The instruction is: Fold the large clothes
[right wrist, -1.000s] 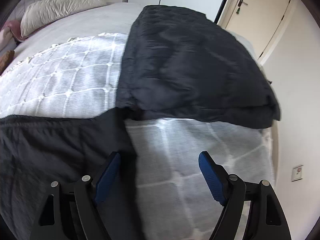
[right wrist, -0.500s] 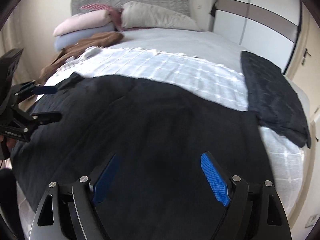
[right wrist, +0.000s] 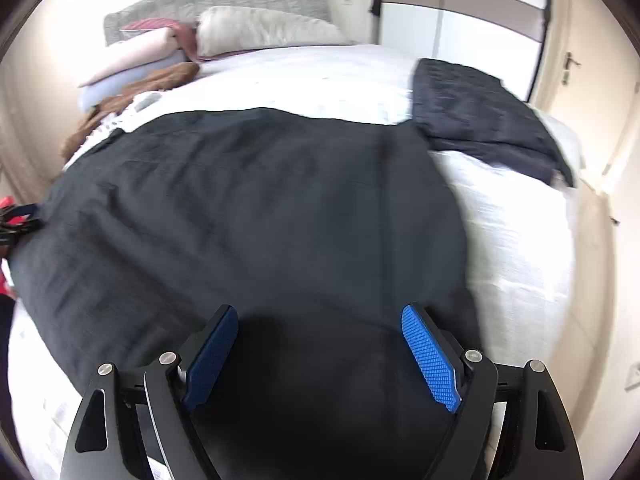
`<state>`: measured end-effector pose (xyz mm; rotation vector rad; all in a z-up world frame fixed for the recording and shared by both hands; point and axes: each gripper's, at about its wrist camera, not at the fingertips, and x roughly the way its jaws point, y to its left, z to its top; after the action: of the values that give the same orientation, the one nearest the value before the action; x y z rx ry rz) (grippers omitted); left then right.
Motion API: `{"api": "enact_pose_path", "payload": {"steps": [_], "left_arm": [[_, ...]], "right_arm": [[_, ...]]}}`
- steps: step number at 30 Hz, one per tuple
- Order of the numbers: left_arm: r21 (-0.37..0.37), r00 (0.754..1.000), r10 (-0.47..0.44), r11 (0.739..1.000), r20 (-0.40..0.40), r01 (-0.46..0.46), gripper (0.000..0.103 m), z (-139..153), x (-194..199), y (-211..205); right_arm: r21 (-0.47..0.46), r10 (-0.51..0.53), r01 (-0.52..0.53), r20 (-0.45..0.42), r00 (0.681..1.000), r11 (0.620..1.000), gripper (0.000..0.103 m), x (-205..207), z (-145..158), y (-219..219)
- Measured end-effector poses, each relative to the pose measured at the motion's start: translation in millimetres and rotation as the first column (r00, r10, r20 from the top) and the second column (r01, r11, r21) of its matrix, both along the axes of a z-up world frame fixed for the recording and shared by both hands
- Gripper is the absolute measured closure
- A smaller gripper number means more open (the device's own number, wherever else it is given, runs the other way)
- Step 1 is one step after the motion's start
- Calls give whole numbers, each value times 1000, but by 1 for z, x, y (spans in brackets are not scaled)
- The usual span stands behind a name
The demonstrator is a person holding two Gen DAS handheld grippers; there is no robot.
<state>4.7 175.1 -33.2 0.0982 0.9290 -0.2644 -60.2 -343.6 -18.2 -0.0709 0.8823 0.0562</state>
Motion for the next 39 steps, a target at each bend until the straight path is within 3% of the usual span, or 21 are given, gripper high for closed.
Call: {"api": "enact_pose_path", "payload": {"steps": [2, 6, 11, 15, 19, 22, 30, 39], "left_arm": [[-58, 997, 71, 996, -30, -72, 10, 2, -2, 21], [-34, 988, 152, 988, 0, -152, 10, 26, -13, 23], [-30, 987, 159, 987, 33, -158, 10, 66, -30, -15], [-88, 992, 121, 989, 20, -119, 10, 83, -46, -57], [-122, 993, 106, 986, -47, -111, 10, 78, -60, -100], [-129, 988, 118, 983, -98, -130, 10, 69, -70, -126], [37, 989, 128, 991, -68, -126, 10, 56, -94, -182], [50, 990, 119, 992, -77, -115, 10, 54, -107, -201]], "right_arm": [[10, -46, 45, 14, 999, 999, 18, -8, 5, -11], [23, -147, 147, 31, 989, 989, 18, -28, 23, -21], [-9, -173, 174, 66, 983, 985, 16, -51, 56, 6], [88, -180, 176, 44, 983, 980, 14, -68, 69, 27], [170, -186, 185, -10, 982, 968, 13, -75, 67, 49], [130, -209, 211, -32, 977, 969, 13, -78, 63, 71], [95, -171, 178, -79, 982, 979, 13, -84, 45, 113], [37, -135, 138, -86, 987, 990, 13, -84, 43, 137]]}}
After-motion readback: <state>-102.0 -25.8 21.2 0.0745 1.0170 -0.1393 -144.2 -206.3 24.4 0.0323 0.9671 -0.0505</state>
